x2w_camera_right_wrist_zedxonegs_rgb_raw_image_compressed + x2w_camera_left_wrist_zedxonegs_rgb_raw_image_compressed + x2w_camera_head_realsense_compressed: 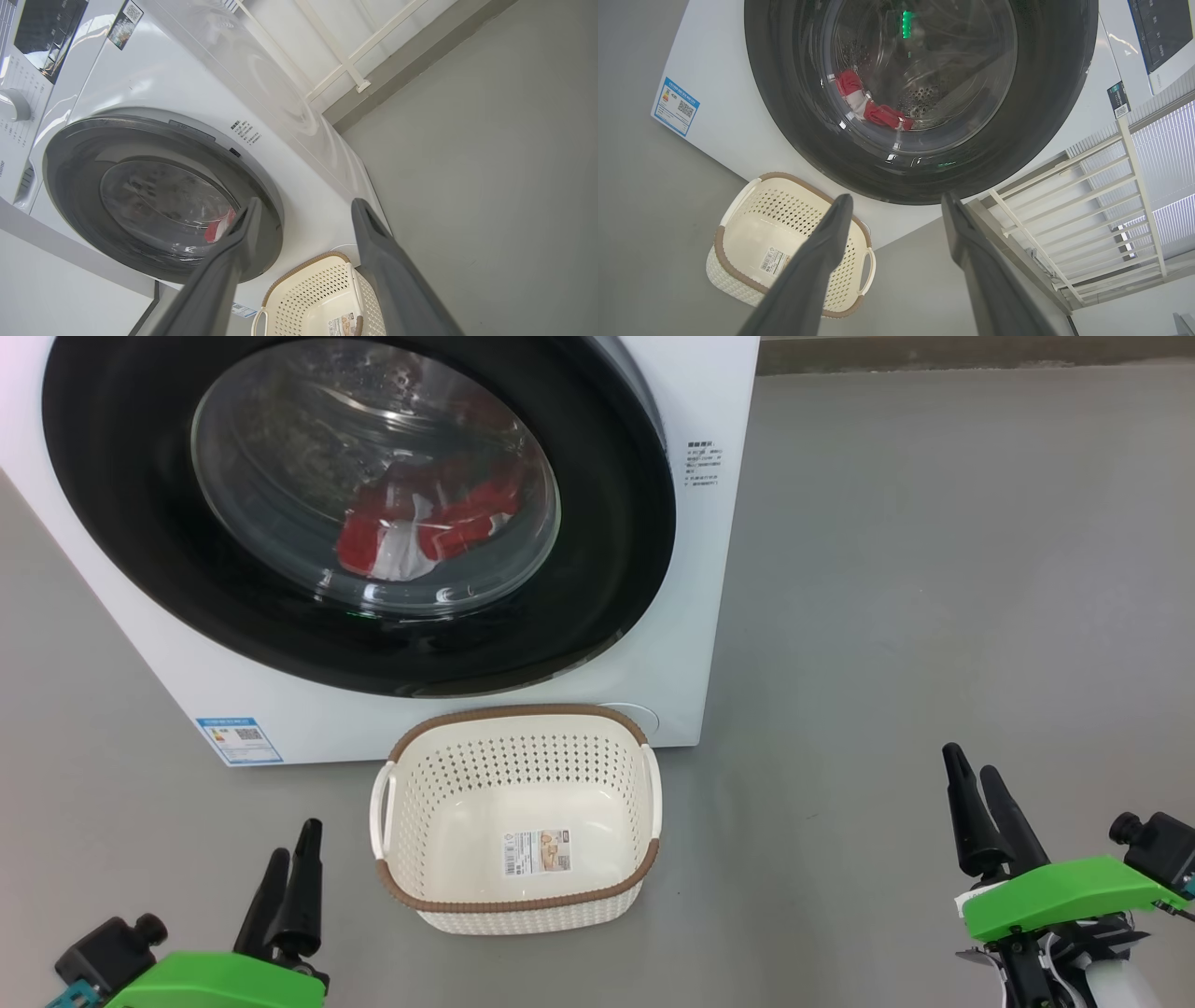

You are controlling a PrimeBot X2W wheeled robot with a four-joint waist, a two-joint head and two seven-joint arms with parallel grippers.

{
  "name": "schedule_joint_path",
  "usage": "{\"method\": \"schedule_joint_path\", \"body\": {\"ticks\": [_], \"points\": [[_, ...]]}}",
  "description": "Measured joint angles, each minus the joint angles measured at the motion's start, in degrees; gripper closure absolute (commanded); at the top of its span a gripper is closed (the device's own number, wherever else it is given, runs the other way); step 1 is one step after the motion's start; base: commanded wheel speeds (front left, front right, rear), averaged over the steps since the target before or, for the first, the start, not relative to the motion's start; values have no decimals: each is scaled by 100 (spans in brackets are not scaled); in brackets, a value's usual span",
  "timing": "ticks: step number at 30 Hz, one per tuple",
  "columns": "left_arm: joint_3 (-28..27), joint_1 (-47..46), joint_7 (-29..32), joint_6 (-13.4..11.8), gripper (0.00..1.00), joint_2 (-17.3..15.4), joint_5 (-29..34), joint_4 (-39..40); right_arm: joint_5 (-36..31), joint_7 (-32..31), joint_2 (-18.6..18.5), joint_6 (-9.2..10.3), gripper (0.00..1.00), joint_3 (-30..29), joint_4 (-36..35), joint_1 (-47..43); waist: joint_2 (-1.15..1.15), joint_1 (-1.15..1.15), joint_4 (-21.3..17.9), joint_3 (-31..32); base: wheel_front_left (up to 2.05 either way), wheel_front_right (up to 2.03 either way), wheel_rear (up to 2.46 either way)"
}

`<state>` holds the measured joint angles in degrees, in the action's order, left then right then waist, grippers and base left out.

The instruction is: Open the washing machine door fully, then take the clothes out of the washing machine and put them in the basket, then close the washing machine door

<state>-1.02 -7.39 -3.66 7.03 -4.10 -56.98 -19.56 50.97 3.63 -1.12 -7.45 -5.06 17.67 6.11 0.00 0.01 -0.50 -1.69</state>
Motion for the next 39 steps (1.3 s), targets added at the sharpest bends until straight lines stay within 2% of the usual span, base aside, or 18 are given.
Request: {"method": "schedule_joint_path", "body": {"ticks": [39], "points": [[175,-466,-623,7,0,-162,2388,71,-2524,631,-71,0,0,225,-81,323,0,0,-22,33,0,0,0]]}}
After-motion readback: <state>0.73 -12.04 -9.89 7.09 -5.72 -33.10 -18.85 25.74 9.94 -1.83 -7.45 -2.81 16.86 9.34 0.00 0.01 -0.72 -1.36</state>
